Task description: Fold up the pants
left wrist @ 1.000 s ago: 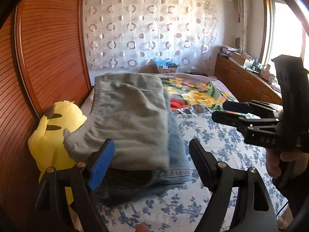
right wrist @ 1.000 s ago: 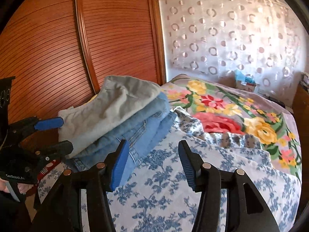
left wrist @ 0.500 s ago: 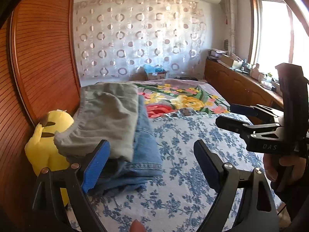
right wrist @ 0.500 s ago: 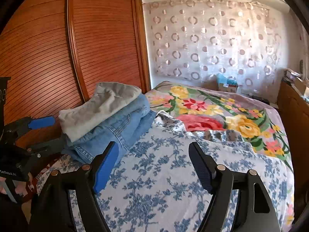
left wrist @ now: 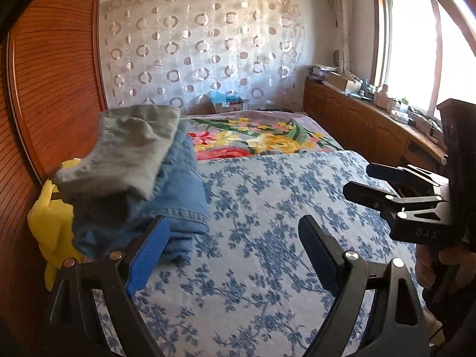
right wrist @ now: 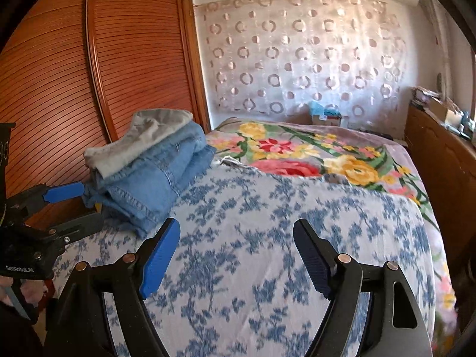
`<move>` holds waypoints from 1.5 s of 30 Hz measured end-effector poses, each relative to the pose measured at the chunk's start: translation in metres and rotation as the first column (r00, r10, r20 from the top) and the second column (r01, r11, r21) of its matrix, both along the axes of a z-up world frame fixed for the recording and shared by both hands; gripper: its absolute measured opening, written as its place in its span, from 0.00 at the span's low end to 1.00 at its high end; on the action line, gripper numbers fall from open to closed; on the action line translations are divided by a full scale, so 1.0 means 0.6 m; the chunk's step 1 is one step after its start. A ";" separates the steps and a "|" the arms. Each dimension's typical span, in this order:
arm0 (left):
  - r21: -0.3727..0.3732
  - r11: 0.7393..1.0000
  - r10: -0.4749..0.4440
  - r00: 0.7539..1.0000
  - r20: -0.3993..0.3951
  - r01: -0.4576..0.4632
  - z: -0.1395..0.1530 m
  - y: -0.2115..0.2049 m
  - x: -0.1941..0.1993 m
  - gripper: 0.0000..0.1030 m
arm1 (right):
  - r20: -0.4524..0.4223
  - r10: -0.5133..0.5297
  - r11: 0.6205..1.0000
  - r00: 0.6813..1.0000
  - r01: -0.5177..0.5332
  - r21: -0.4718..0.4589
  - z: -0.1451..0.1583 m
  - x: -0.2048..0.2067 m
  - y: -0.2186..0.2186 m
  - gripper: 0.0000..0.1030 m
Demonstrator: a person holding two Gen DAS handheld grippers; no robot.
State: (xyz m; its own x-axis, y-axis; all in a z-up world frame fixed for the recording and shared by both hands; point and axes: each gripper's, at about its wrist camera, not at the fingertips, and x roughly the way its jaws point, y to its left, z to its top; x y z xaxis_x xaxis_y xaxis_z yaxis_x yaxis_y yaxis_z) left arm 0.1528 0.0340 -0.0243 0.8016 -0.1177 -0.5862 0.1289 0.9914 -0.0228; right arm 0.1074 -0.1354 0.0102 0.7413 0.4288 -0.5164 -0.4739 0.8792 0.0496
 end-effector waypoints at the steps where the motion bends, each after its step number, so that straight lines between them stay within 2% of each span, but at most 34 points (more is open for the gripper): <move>1: -0.001 1.000 -0.004 1.000 0.000 0.004 -0.001 -0.003 -0.003 0.86 | 0.001 -0.007 1.000 1.000 0.007 -0.001 0.000 -0.015 -0.004 0.78; 10: 0.013 0.998 -0.056 0.998 -0.002 0.056 -0.013 -0.053 -0.054 0.86 | 0.012 -0.085 0.996 0.996 0.085 0.018 0.007 -0.105 -0.049 0.78; 20: 0.020 0.996 -0.091 0.996 0.018 0.090 0.008 -0.099 -0.108 0.86 | 0.054 -0.167 0.986 0.985 0.165 0.030 0.043 -0.203 -0.101 0.78; 32: 0.027 0.996 -0.086 0.990 0.110 0.084 0.065 -0.107 -0.146 0.86 | 0.125 -0.202 0.979 0.971 0.196 0.062 0.053 -0.240 -0.113 0.78; 45: 0.010 1.000 -0.026 0.988 0.151 0.025 0.073 -0.070 -0.181 0.86 | 0.189 -0.243 0.969 0.951 0.230 0.088 0.045 -0.273 -0.112 0.78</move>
